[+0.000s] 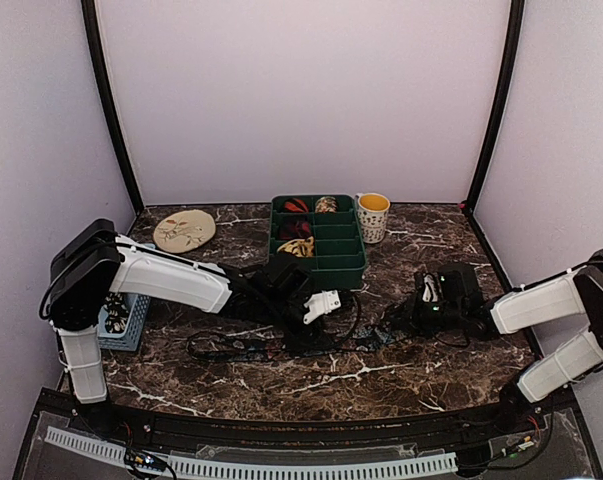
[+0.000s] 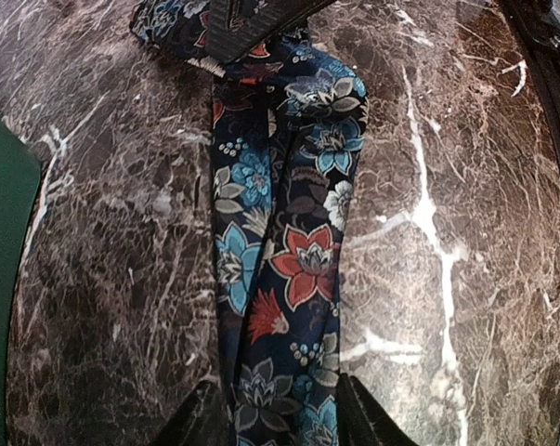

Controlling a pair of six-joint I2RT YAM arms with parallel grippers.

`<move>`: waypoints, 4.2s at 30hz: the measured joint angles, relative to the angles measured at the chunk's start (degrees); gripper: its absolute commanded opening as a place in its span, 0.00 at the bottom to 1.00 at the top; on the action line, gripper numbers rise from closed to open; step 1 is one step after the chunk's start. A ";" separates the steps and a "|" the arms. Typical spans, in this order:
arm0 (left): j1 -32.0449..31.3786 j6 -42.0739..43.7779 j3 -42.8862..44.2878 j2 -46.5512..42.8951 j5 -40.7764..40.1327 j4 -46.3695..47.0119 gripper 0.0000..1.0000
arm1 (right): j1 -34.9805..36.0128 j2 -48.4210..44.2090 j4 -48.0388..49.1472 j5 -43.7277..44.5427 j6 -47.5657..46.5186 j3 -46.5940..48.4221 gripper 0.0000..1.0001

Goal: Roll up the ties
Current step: Adjust the tie at the center of the board, then put down the tie at the center of the board, then move to tie at the center of the board, then pick up the tie from the center of the board.

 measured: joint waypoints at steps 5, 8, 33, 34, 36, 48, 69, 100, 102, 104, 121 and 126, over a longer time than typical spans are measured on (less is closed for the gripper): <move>0.11 -0.09 1.33 2.40 3.34 -0.81 0.21 | 0.00 0.00 0.02 -0.04 -0.04 0.24 0.04; 0.11 0.22 1.33 2.69 3.65 -1.97 0.17 | 0.00 0.04 0.09 -0.09 -0.15 0.61 0.05; 1.09 1.40 0.83 2.67 0.07 -7.23 0.06 | 0.00 0.70 1.92 -1.73 -0.26 0.66 0.13; 1.20 1.64 -0.35 1.60 -0.31 -7.65 0.07 | 0.00 0.90 2.29 -2.01 -0.28 0.63 0.15; 1.55 2.21 -2.58 -0.70 -0.92 -9.03 0.13 | 0.00 1.44 3.15 -2.47 -0.26 0.55 0.19; 2.21 3.30 -7.37 -7.67 -3.10 -13.60 0.50 | 0.00 2.95 4.07 -4.24 -0.76 -0.50 0.31; -0.70 -4.50 15.02 13.81 -1.88 -3.50 0.13 | -16.68 -4.94 -11.89 -5.64 -11.43 0.81 0.38; 4.13 -0.66 -2.03 -11.56 -5.77 -14.01 0.56 | -18.14 -5.62 -18.56 -11.63 -13.81 -0.92 0.40; 4.13 -3.17 2.82 -7.74 -4.66 -10.47 0.55 | -18.14 -6.54 -19.98 -11.56 -14.40 0.00 0.41; 3.93 -5.31 7.74 -2.62 -4.09 -7.28 0.55 | -18.14 -7.54 -20.83 -11.45 -14.84 1.11 0.41; 2.54 -10.62 12.63 13.55 -4.96 0.39 0.22 | -18.14 -6.25 -20.87 -13.94 -16.85 2.08 0.41; 1.66 -8.13 13.42 13.77 -6.03 -0.81 0.03 | -18.14 -5.33 -20.15 -14.97 -17.27 1.81 0.41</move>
